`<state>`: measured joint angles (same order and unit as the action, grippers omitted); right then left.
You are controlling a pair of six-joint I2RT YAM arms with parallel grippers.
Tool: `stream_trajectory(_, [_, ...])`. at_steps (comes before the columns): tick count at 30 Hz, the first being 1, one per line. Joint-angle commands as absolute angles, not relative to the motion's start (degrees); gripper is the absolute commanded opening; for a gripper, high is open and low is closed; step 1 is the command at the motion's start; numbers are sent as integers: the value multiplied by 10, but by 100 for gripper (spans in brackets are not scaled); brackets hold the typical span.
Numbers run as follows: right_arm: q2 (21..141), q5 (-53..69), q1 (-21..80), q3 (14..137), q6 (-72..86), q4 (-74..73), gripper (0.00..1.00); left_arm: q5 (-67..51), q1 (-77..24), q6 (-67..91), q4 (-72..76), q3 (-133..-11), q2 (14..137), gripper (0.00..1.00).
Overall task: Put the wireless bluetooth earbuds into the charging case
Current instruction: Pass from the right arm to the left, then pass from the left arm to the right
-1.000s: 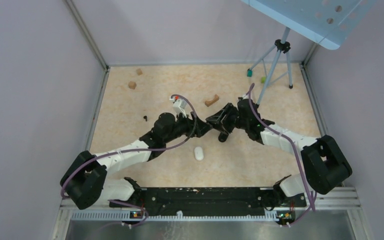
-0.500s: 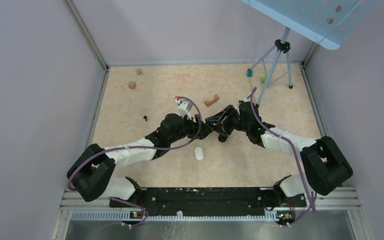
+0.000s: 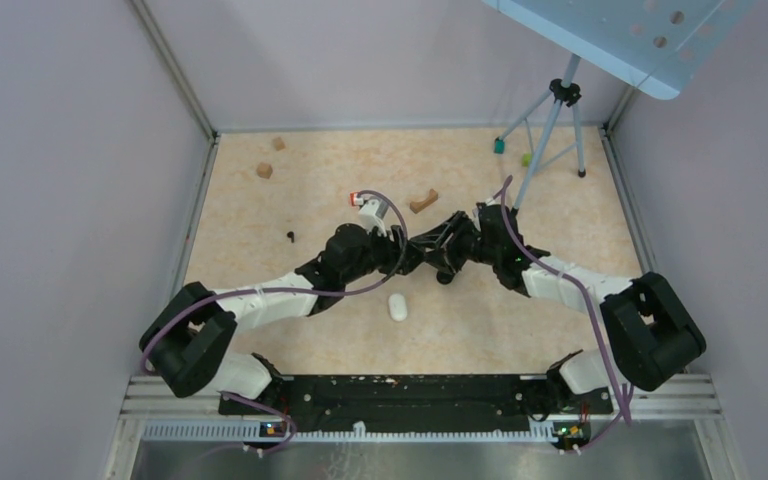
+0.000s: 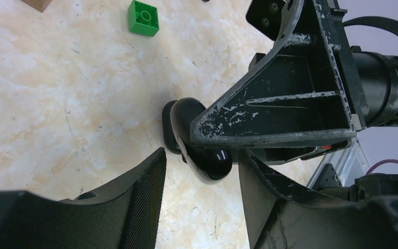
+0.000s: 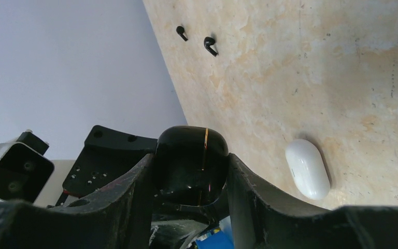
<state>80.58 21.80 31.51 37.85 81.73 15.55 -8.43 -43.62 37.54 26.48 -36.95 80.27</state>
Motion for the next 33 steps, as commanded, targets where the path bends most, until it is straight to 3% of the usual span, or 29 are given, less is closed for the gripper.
stream_trajectory(1, [778, 228, 320, 372, 825, 181, 28, -59, -439, 394, 305, -378, 793, 59])
stream_trajectory(7, [766, 231, 320, 369, 827, 181, 28, -51, -439, 405, 315, -374, 796, 55])
stream_trajectory(13, [752, 229, 322, 368, 819, 174, 30, -56, -438, 405, 272, -399, 808, 25])
stream_trajectory(14, [748, 226, 322, 367, 816, 169, 35, -59, -438, 405, 266, -402, 807, 17])
stream_trajectory(16, [738, 213, 322, 371, 809, 141, 59, -64, -438, 401, 257, -406, 801, 1])
stream_trajectory(18, [726, 197, 321, 379, 796, 105, 77, -71, -438, 400, 234, -417, 795, 0])
stream_trajectory(20, [718, 194, 313, 400, 766, 63, 85, -85, -437, 399, 197, -435, 794, 0])
stream_trajectory(28, [633, 232, 223, 392, 689, 27, 87, -154, -397, 468, 185, -420, 733, 0])
stream_trajectory(33, [601, 259, 208, 373, 639, 67, 84, -311, -302, 611, 333, -369, 711, 0])
